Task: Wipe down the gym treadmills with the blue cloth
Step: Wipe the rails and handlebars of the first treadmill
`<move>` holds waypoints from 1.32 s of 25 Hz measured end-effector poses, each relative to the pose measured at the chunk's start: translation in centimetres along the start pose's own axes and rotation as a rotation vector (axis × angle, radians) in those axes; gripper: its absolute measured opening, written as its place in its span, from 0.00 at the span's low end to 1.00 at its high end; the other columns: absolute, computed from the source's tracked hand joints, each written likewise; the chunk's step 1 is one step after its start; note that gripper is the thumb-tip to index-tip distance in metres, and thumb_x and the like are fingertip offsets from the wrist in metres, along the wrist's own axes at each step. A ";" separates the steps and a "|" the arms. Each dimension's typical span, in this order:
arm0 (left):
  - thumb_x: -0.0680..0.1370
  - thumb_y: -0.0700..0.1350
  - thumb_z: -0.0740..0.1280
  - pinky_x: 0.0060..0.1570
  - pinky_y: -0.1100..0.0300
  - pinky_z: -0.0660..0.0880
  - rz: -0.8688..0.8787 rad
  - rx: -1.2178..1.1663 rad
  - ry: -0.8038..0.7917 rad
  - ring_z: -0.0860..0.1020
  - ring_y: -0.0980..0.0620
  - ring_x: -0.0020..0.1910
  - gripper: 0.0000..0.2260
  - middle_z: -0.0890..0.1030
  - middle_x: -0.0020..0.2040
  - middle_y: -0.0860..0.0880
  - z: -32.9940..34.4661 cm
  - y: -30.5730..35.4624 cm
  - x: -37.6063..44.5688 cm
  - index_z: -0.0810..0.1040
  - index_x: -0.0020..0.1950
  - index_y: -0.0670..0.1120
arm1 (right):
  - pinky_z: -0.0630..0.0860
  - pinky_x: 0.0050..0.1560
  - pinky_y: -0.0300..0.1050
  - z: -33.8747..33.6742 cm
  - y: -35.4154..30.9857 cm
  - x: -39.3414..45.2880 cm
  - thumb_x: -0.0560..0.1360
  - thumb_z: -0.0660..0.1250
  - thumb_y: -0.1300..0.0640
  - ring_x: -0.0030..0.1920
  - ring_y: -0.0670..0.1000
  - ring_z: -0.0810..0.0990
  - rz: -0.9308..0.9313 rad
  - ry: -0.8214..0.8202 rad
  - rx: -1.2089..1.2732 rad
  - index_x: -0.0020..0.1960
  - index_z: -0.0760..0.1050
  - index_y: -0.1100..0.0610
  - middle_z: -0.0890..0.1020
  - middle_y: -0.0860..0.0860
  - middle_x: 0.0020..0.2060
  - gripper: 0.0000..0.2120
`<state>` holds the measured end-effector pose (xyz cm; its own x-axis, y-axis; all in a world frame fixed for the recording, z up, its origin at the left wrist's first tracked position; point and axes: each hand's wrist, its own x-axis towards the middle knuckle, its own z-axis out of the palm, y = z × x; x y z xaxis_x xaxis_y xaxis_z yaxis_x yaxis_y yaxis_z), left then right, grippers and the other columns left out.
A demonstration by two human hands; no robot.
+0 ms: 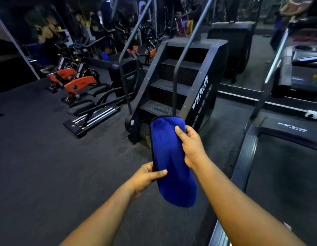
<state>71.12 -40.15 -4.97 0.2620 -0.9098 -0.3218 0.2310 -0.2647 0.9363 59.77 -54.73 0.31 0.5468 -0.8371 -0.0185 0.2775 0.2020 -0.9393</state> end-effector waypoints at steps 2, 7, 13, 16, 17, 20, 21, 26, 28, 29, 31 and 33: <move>0.76 0.40 0.70 0.59 0.57 0.77 0.065 -0.062 -0.009 0.80 0.49 0.62 0.18 0.81 0.63 0.44 0.5 1.3 3.8 0.77 0.66 0.43 | 0.79 0.48 0.47 -1.7 -0.3 3.5 0.77 0.69 0.48 0.46 0.50 0.81 0.084 0.098 0.054 0.50 0.77 0.54 0.84 0.49 0.42 0.09; 0.82 0.41 0.63 0.50 0.61 0.79 0.081 -0.040 -0.068 0.83 0.51 0.54 0.09 0.84 0.58 0.43 0.2 5.9 13.7 0.76 0.62 0.42 | 0.75 0.49 0.48 -7.9 5.0 6.7 0.76 0.63 0.35 0.48 0.51 0.82 0.480 0.040 -0.328 0.53 0.81 0.53 0.87 0.47 0.47 0.23; 0.76 0.37 0.72 0.47 0.56 0.81 0.032 0.177 -0.196 0.84 0.41 0.53 0.13 0.86 0.50 0.41 -2.9 8.6 26.8 0.78 0.60 0.36 | 0.77 0.41 0.44 -8.6 6.3 12.8 0.76 0.72 0.61 0.43 0.52 0.84 0.131 0.486 -0.122 0.52 0.77 0.60 0.86 0.57 0.45 0.07; 0.70 0.39 0.78 0.53 0.51 0.80 0.062 0.190 -0.202 0.83 0.42 0.53 0.30 0.84 0.53 0.39 -1.4 10.7 32.1 0.67 0.67 0.47 | 0.78 0.45 0.46 -8.9 5.1 15.9 0.75 0.73 0.63 0.42 0.50 0.85 0.001 0.769 -0.278 0.55 0.73 0.58 0.87 0.55 0.42 0.12; 0.68 0.40 0.80 0.57 0.50 0.79 0.105 0.196 -0.290 0.82 0.43 0.55 0.37 0.82 0.56 0.40 -0.6 11.3 33.6 0.65 0.70 0.51 | 0.78 0.45 0.44 -8.9 4.0 16.6 0.74 0.74 0.62 0.41 0.50 0.85 -0.022 0.840 -0.318 0.56 0.71 0.57 0.87 0.54 0.42 0.15; 0.65 0.41 0.81 0.68 0.57 0.70 0.345 0.552 -0.548 0.75 0.51 0.65 0.42 0.76 0.67 0.49 2.5 13.5 38.9 0.65 0.75 0.51 | 0.80 0.50 0.45 -11.4 1.2 19.1 0.72 0.76 0.64 0.45 0.50 0.83 -0.093 0.887 -0.356 0.61 0.68 0.54 0.85 0.53 0.48 0.24; 0.67 0.42 0.80 0.69 0.56 0.69 0.446 0.699 -0.546 0.75 0.52 0.66 0.39 0.76 0.67 0.50 3.9 14.5 40.5 0.68 0.74 0.50 | 0.80 0.52 0.47 -12.4 0.1 19.7 0.70 0.77 0.63 0.48 0.50 0.83 -0.089 0.867 -0.423 0.62 0.68 0.52 0.83 0.53 0.51 0.27; 0.73 0.61 0.72 0.55 0.50 0.73 0.863 1.236 -0.362 0.74 0.50 0.59 0.17 0.76 0.54 0.53 12.7 20.1 47.6 0.81 0.59 0.58 | 0.78 0.59 0.49 -19.9 -5.2 24.0 0.69 0.77 0.55 0.53 0.45 0.81 -0.220 1.059 -0.744 0.58 0.76 0.46 0.82 0.42 0.52 0.20; 0.74 0.62 0.69 0.55 0.49 0.71 0.923 1.232 -0.389 0.72 0.51 0.58 0.15 0.74 0.55 0.54 16.9 21.9 50.7 0.81 0.58 0.58 | 0.78 0.53 0.46 -22.7 -8.4 26.0 0.70 0.77 0.55 0.48 0.44 0.81 -0.282 1.201 -0.786 0.55 0.75 0.47 0.82 0.41 0.47 0.17; 0.75 0.62 0.67 0.55 0.49 0.71 0.936 1.211 -0.425 0.72 0.50 0.59 0.14 0.75 0.55 0.54 19.6 22.9 52.3 0.80 0.57 0.57 | 0.77 0.49 0.46 -24.5 -10.2 27.1 0.70 0.77 0.54 0.45 0.45 0.81 -0.298 1.277 -0.802 0.54 0.74 0.46 0.81 0.42 0.45 0.17; 0.78 0.61 0.64 0.53 0.50 0.69 0.961 1.217 -0.490 0.75 0.47 0.58 0.13 0.80 0.53 0.53 25.2 25.0 55.0 0.79 0.52 0.54 | 0.74 0.47 0.45 -28.2 -14.1 29.2 0.70 0.76 0.53 0.44 0.48 0.80 -0.328 1.380 -0.834 0.54 0.72 0.47 0.80 0.43 0.44 0.17; 0.79 0.60 0.62 0.51 0.50 0.67 0.999 1.207 -0.502 0.76 0.45 0.57 0.13 0.82 0.50 0.52 30.7 27.2 57.5 0.75 0.46 0.52 | 0.73 0.50 0.46 -31.9 -18.2 31.4 0.71 0.75 0.53 0.49 0.51 0.79 -0.400 1.485 -0.935 0.56 0.71 0.50 0.80 0.46 0.48 0.18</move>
<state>63.70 -109.48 6.28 -0.5169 -0.8055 0.2899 -0.7149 0.5924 0.3713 46.66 -100.93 5.87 -0.6720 -0.5734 0.4686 -0.5779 0.0104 -0.8160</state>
